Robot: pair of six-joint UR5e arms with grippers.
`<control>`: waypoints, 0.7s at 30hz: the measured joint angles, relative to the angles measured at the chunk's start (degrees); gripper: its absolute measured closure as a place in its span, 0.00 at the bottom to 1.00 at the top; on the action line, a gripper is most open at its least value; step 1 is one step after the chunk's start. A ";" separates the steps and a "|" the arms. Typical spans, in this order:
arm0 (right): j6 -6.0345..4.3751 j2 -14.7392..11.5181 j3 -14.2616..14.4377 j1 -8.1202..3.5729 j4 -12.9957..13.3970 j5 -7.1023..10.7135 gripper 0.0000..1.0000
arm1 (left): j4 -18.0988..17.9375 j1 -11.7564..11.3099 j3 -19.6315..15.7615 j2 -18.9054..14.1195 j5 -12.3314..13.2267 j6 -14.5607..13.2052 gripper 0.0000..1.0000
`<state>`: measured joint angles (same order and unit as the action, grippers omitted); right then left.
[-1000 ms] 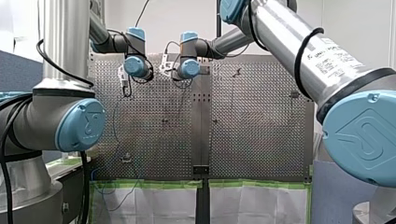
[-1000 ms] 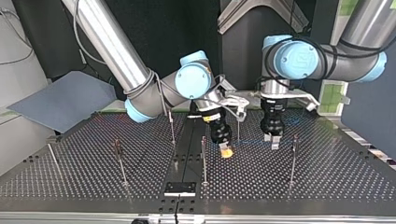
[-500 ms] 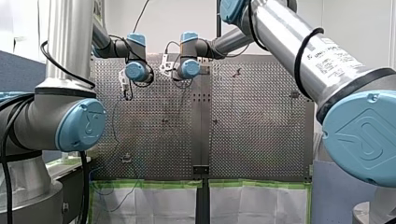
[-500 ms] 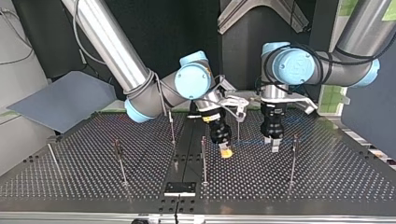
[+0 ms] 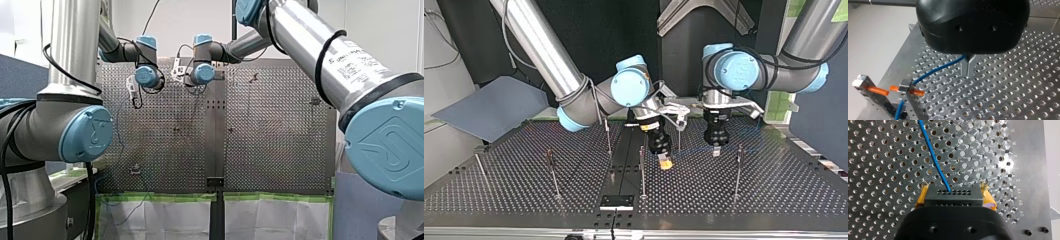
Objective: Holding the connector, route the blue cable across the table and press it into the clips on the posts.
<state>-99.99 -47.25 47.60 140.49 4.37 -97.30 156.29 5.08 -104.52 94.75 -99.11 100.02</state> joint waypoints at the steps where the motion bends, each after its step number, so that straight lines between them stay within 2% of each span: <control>1: -0.02 0.00 0.00 0.01 -0.02 0.00 1.00 | 0.16 0.05 -0.02 0.00 -0.08 0.05 1.00; 11: -0.28 0.08 0.29 0.16 -0.67 -0.13 1.00 | 0.55 0.58 -1.47 0.01 -1.33 0.10 1.00; 21: 0.06 0.09 3.79 0.03 -0.79 -0.34 1.00 | -3.96 1.76 -6.23 0.04 -1.78 0.61 1.00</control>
<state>-99.93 -47.16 51.39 140.52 3.59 -97.65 152.33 6.84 -110.75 94.80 -100.89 100.63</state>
